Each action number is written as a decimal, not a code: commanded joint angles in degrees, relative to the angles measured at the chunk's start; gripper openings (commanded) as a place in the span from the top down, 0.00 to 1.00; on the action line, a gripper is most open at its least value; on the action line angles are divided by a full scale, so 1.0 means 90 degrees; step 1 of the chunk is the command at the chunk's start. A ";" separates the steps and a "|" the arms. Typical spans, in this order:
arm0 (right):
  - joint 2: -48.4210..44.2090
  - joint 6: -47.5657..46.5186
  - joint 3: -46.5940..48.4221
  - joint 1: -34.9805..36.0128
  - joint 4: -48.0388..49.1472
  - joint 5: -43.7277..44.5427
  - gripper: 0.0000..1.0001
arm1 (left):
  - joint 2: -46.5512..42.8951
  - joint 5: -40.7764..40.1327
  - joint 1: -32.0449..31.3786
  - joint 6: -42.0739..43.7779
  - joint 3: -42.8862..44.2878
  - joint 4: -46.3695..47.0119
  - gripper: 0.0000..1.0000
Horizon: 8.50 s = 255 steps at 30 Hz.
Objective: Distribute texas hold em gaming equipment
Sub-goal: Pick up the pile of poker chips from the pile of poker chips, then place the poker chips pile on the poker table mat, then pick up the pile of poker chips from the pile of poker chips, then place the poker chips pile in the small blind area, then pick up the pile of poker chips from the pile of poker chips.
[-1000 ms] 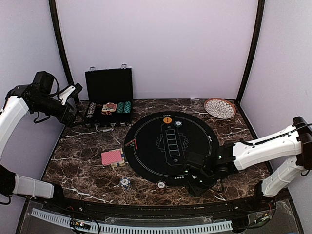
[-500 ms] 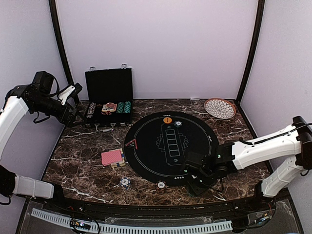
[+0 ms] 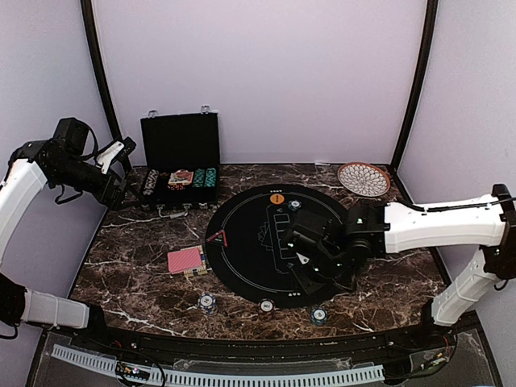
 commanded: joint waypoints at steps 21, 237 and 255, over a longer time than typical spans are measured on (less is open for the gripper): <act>0.5616 -0.2055 0.5833 -0.1347 0.0773 -0.0494 0.82 | -0.0311 0.0109 -0.0119 -0.0005 -0.0125 -0.0027 0.01; 0.2610 -0.1576 0.1906 0.0453 0.0435 -0.0892 0.31 | -0.0254 -0.0056 -0.0220 0.0104 0.0184 -0.0292 0.01; 0.2598 -0.1582 0.1827 0.0453 0.0346 -0.0834 0.43 | -0.0313 -0.0121 -0.0220 0.0118 0.0102 -0.0253 0.01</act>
